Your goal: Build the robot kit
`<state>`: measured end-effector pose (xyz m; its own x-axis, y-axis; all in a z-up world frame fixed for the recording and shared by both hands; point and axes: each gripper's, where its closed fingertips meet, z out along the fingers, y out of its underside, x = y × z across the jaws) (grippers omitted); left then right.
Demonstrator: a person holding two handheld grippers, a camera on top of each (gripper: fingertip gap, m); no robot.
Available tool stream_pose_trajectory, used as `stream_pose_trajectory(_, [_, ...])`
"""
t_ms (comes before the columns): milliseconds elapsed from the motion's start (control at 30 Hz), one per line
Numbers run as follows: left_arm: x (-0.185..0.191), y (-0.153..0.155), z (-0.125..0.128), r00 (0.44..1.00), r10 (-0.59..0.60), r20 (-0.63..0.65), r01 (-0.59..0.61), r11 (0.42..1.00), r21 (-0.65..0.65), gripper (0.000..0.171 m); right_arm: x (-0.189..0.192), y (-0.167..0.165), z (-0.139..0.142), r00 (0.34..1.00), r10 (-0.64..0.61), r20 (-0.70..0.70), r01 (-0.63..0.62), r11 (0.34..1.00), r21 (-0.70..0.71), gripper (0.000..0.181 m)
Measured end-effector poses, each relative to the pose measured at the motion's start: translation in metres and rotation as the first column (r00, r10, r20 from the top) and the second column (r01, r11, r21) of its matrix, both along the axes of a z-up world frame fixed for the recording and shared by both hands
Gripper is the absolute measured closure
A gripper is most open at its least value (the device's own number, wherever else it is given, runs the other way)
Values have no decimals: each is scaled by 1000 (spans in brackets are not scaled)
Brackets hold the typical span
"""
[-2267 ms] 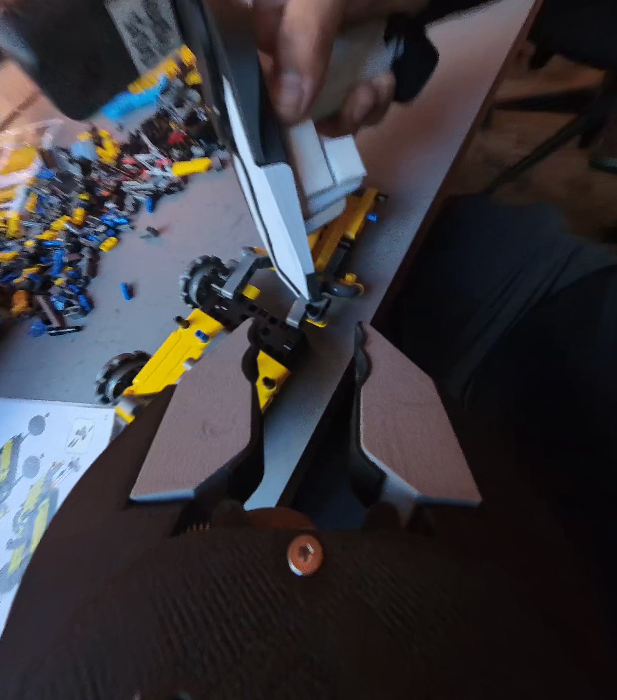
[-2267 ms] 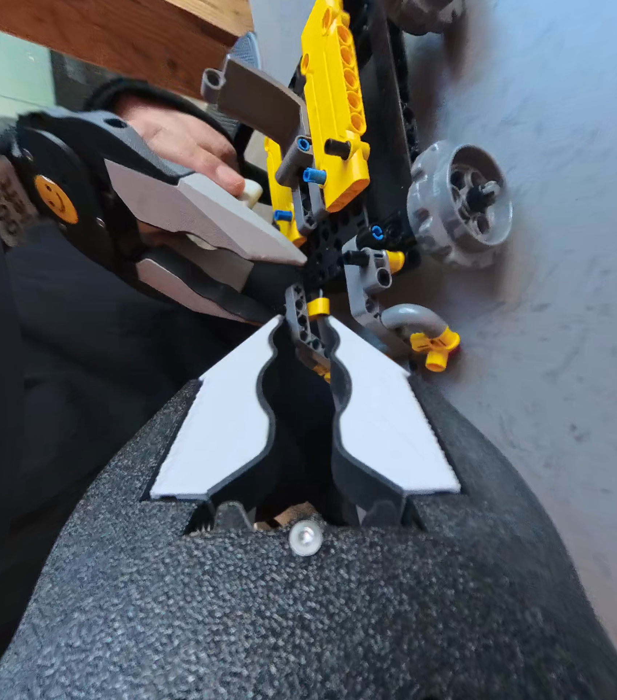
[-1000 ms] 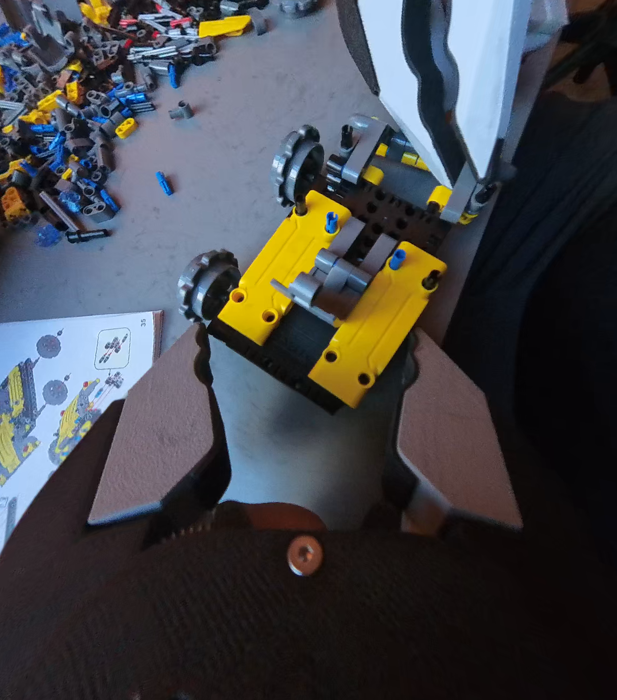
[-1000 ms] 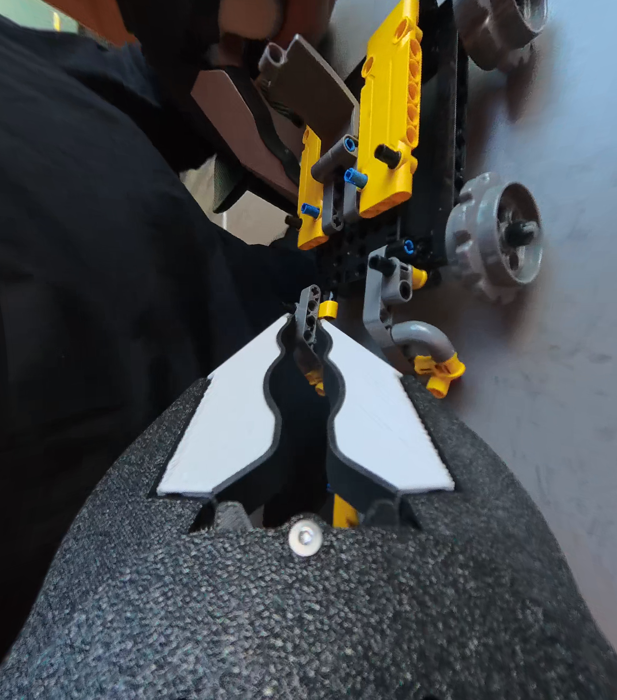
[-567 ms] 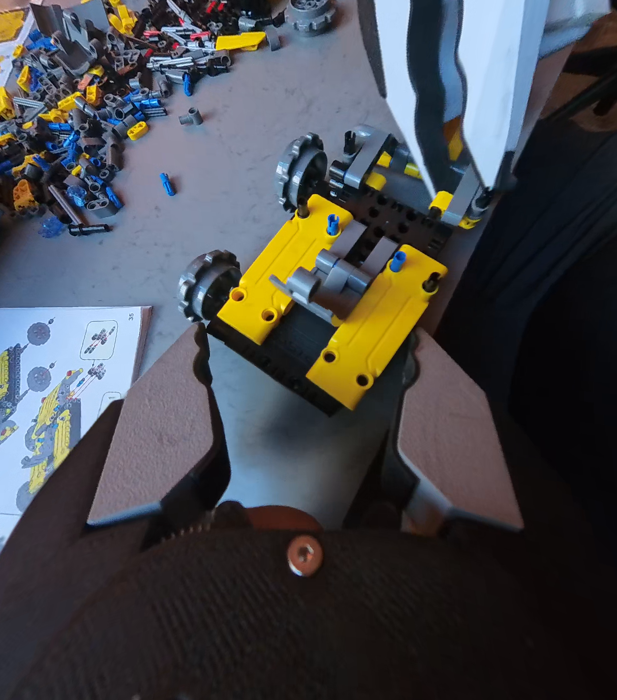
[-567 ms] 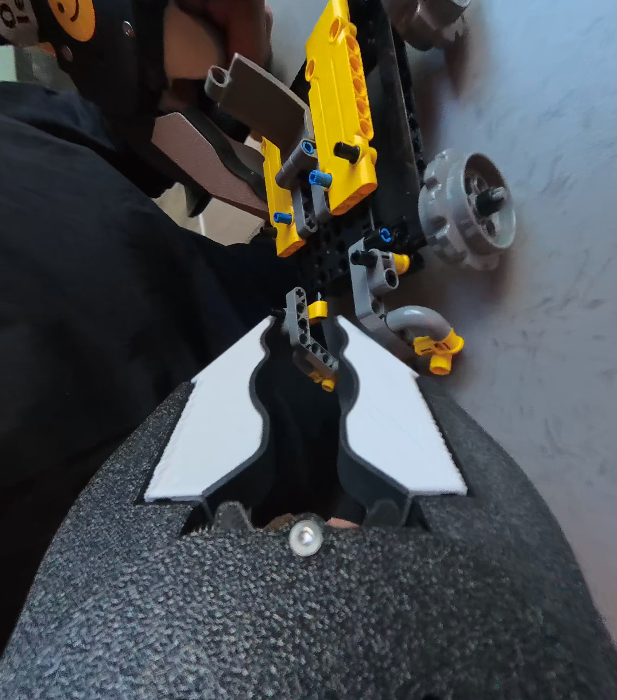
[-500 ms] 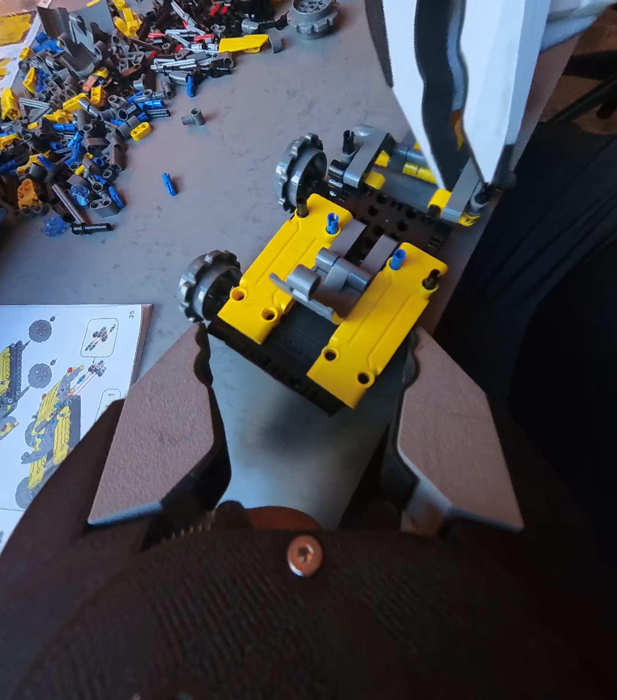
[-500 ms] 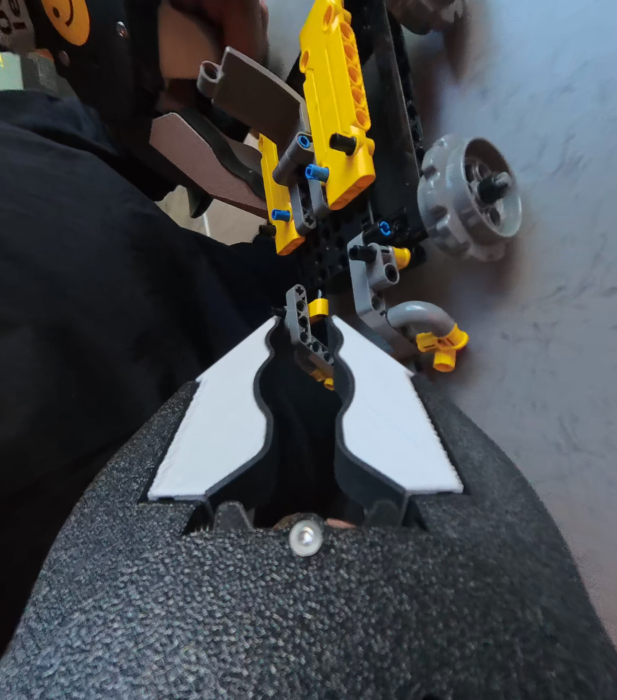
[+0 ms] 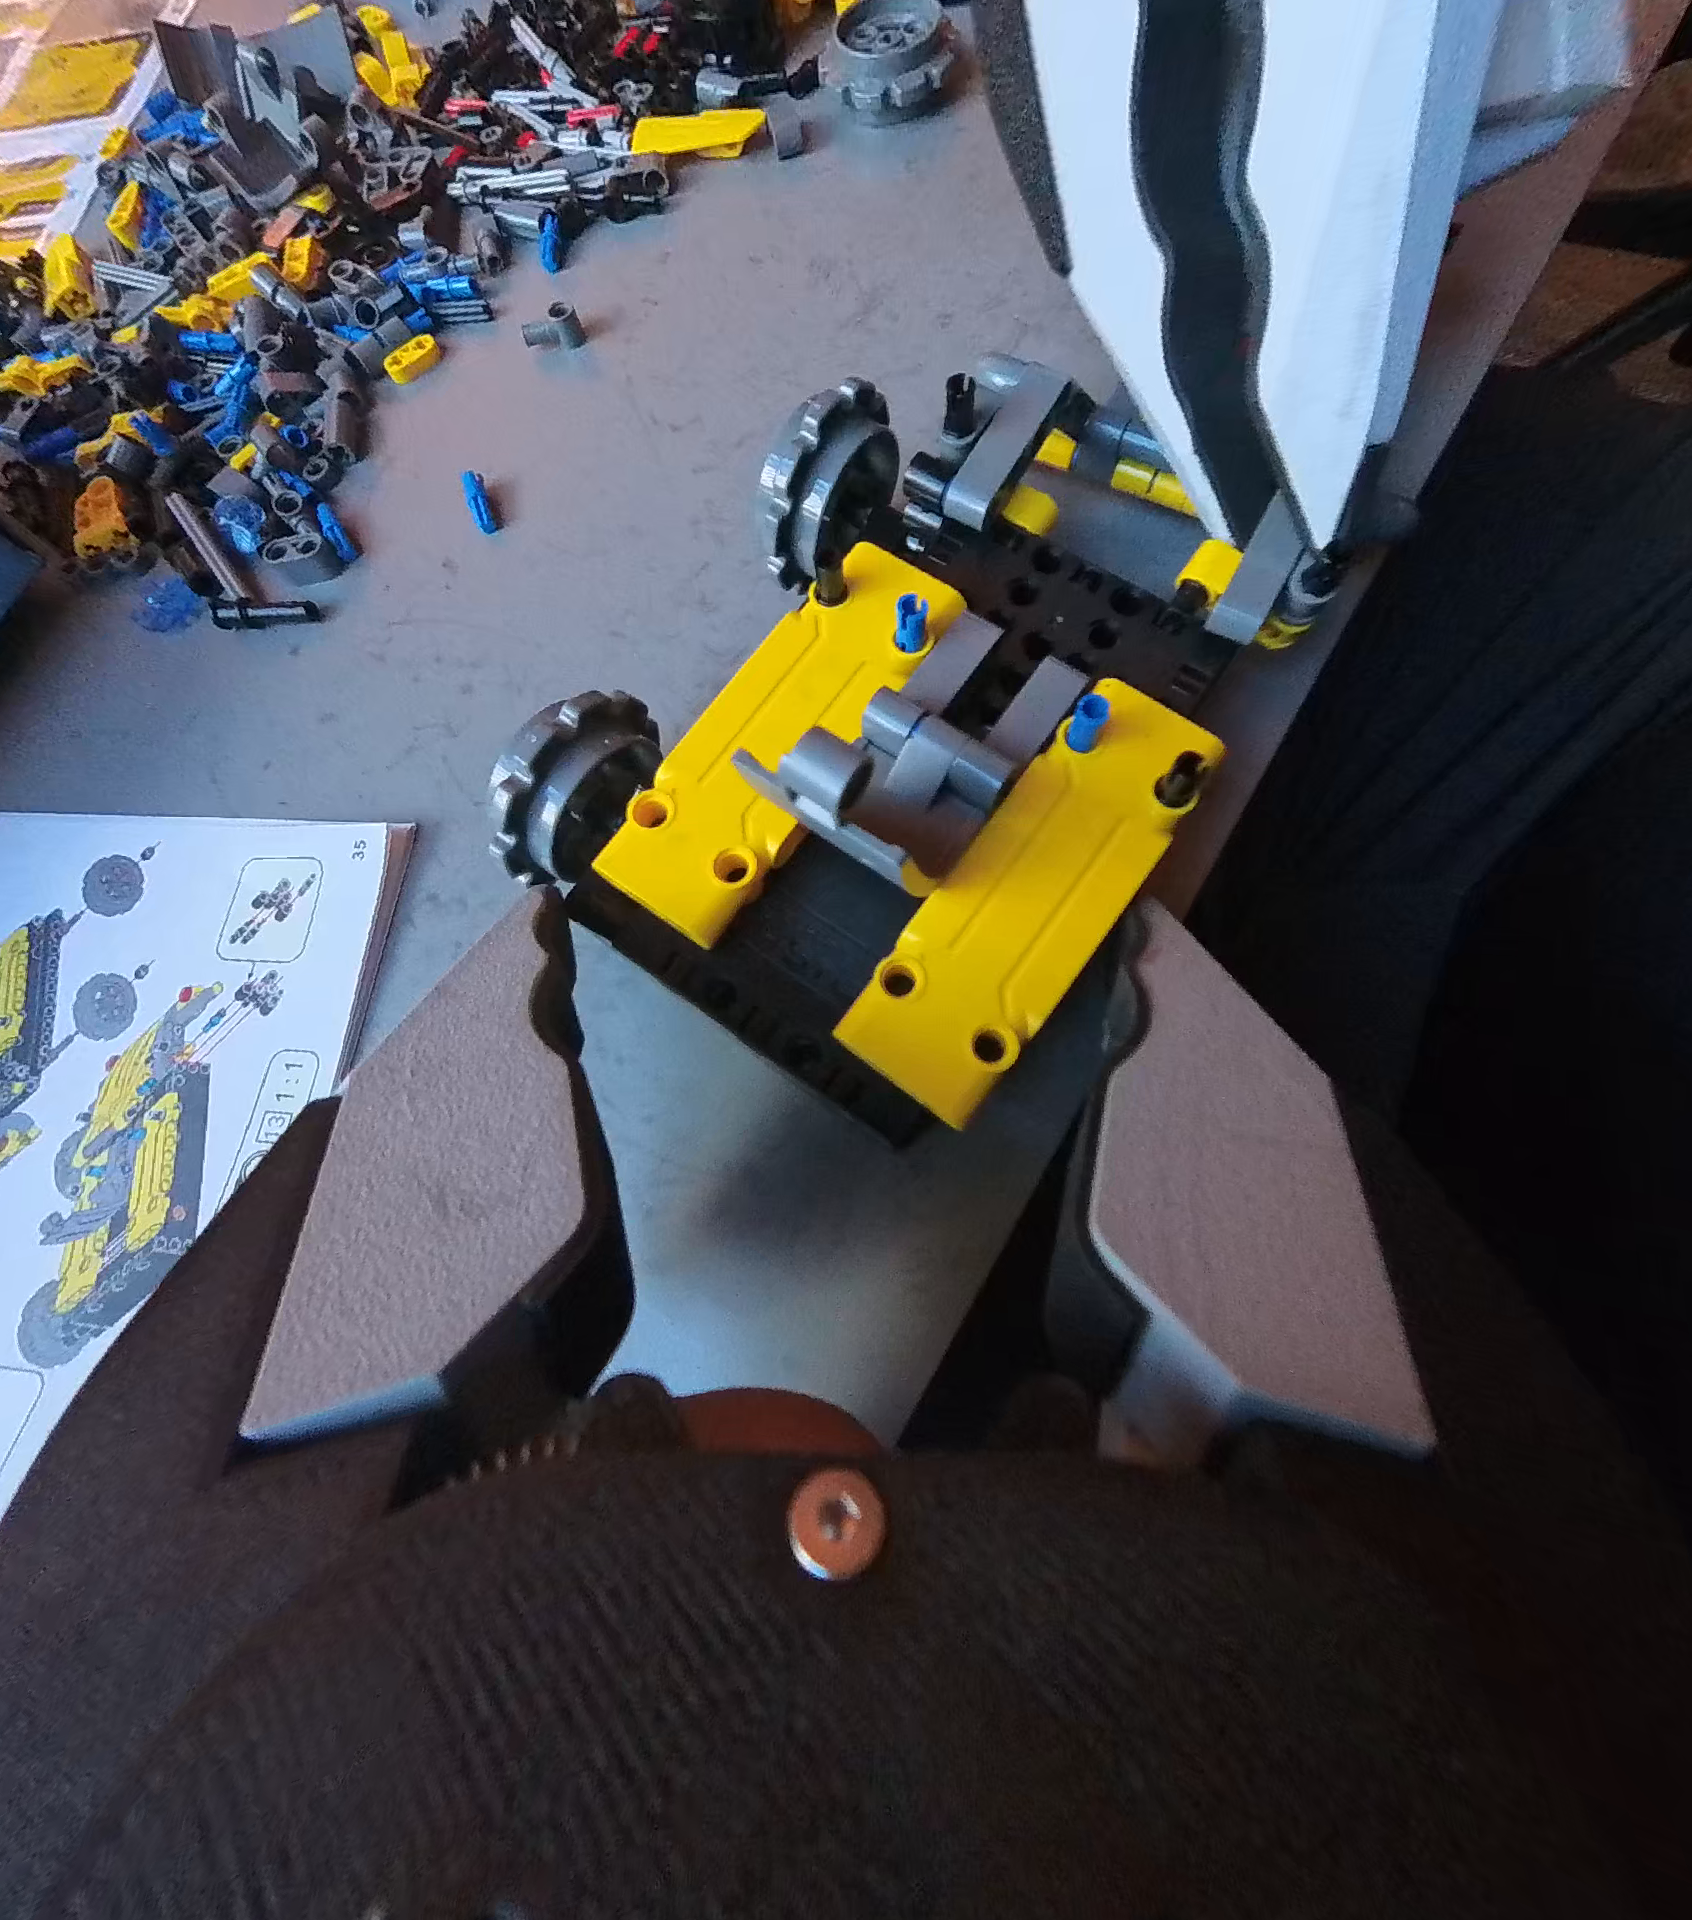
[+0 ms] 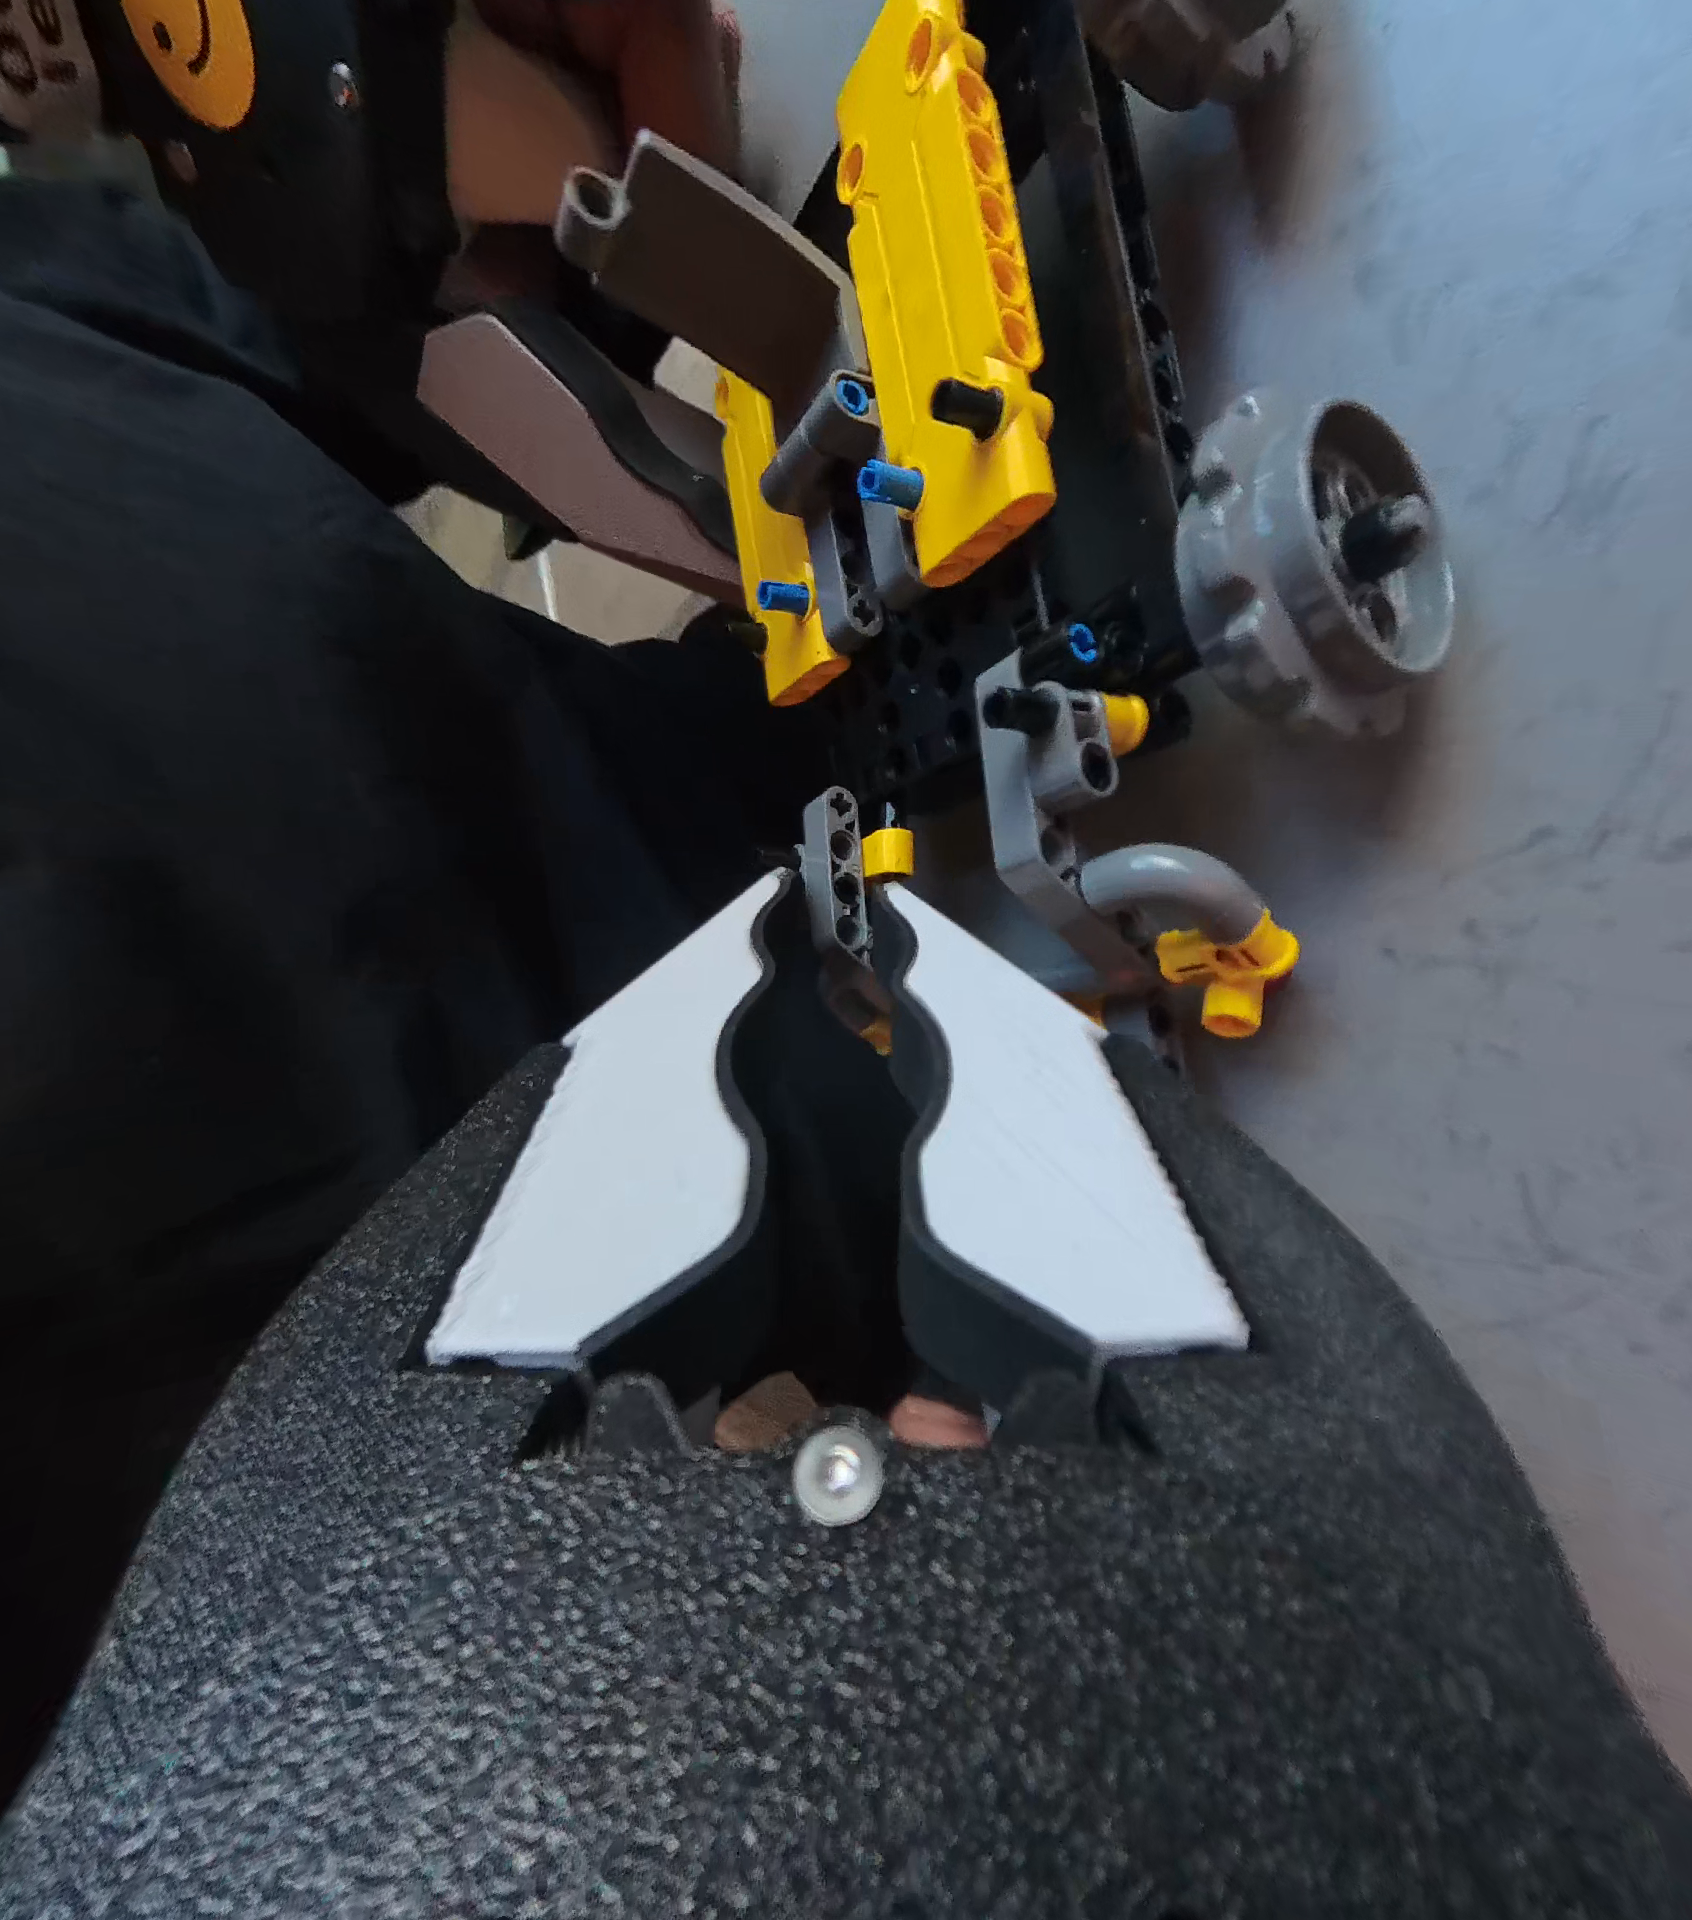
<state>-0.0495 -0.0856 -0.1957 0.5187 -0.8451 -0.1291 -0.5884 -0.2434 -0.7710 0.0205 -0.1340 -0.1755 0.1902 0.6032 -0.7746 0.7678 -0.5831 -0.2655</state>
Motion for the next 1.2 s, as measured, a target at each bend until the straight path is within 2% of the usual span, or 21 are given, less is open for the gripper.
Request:
stream_pose_trajectory(333, [2,1,0,1000,10,2,-10,1000,0,70,-1,0,0,978,178,-107,-171,983,73,172])
stream_pose_trajectory(667, [2,3,0,1000,26,6,-26,1000,4,68,-2,1,1,918,354,-178,-314,925,216,175])
stream_pose_trajectory(767, [2,6,0,999,36,7,-36,999,5,69,3,1,1,914,379,-142,-341,911,234,173])
stream_pose_trajectory(867, [0,8,0,999,49,7,-49,999,6,70,10,9,3,918,390,-66,-347,875,339,165])
stream_pose_trajectory(933, [0,7,0,999,42,8,-42,999,4,70,13,12,15,917,391,-72,-333,854,399,160])
stream_pose_trajectory(1033, [1,5,0,1000,20,8,-20,1000,1,70,13,36,29,930,357,-91,-228,752,619,181])
stream_pose_trajectory(1067, [1,4,0,1000,13,9,-13,1000,-1,70,13,40,29,929,363,-72,-224,706,672,181])
stream_pose_trajectory(1100, [2,4,0,1000,10,8,-10,1000,-3,69,14,39,26,920,389,-52,-241,664,708,180])
stream_pose_trajectory(1167, [2,4,0,1000,0,4,0,1000,-7,69,13,36,15,899,437,28,-298,563,771,163])
stream_pose_trajectory(1200, [2,4,0,1000,-3,3,3,1000,-10,69,11,37,10,887,456,71,-323,503,801,160])
